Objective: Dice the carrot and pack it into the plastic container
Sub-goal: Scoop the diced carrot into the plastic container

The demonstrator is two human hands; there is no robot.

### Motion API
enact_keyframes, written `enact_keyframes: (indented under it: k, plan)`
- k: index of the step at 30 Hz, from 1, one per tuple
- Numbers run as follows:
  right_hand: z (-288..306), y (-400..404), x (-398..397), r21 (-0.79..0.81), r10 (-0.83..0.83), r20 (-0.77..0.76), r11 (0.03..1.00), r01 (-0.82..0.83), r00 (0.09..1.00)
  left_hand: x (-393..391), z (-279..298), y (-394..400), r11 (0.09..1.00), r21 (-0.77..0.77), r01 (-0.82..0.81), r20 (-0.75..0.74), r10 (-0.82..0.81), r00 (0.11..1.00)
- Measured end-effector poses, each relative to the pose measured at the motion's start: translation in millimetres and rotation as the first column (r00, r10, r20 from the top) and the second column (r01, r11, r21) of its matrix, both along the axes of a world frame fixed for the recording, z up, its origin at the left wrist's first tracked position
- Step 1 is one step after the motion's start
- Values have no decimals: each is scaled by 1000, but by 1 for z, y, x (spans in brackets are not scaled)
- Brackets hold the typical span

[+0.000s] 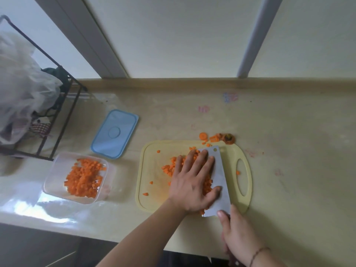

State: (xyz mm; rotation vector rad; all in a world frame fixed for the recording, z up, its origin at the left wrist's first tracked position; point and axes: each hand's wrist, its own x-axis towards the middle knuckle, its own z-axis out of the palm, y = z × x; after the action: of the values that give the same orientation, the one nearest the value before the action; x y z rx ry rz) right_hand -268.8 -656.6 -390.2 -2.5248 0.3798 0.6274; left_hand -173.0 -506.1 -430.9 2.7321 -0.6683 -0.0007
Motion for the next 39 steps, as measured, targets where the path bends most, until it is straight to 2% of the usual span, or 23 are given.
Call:
enact_keyframes:
  k: [1,3,5,10,13,18,28,35,39]
  plan:
    - [-4,-1,0,-5,20,-9,1000,-20,1000,0,0,-2,1000,-14,-6,6,6,1000]
    - [-8,0,-3,130,-12,10,991,10,1000,-2,1,-7,999,-44,-8,17,9,1000]
    - [-1,2,-3,305,-150,48,944,129,987,-2,1,-10,998,-64,-14,23,16,1000]
    - [0,2,-7,467,-398,131,833,298,908,-2,1,-11,996,-91,-27,8,28,1000]
    - [-2,-2,-9,556,-363,-31,768,319,931,-1,4,-14,997,-80,-19,-6,18,1000]
    - [2,-12,-6,669,-327,-104,676,309,939,-1,10,-21,996,-86,-26,-7,26,1000]
    - [13,-30,5,730,-325,-167,593,338,931,8,26,-40,998,-54,-27,-35,25,999]
    - [23,-34,7,728,-320,-183,591,347,930,11,41,-41,999,-37,-20,-80,17,997]
    - [33,-30,12,748,-344,-201,551,370,917,15,58,-37,1000,-14,-27,-62,26,998]
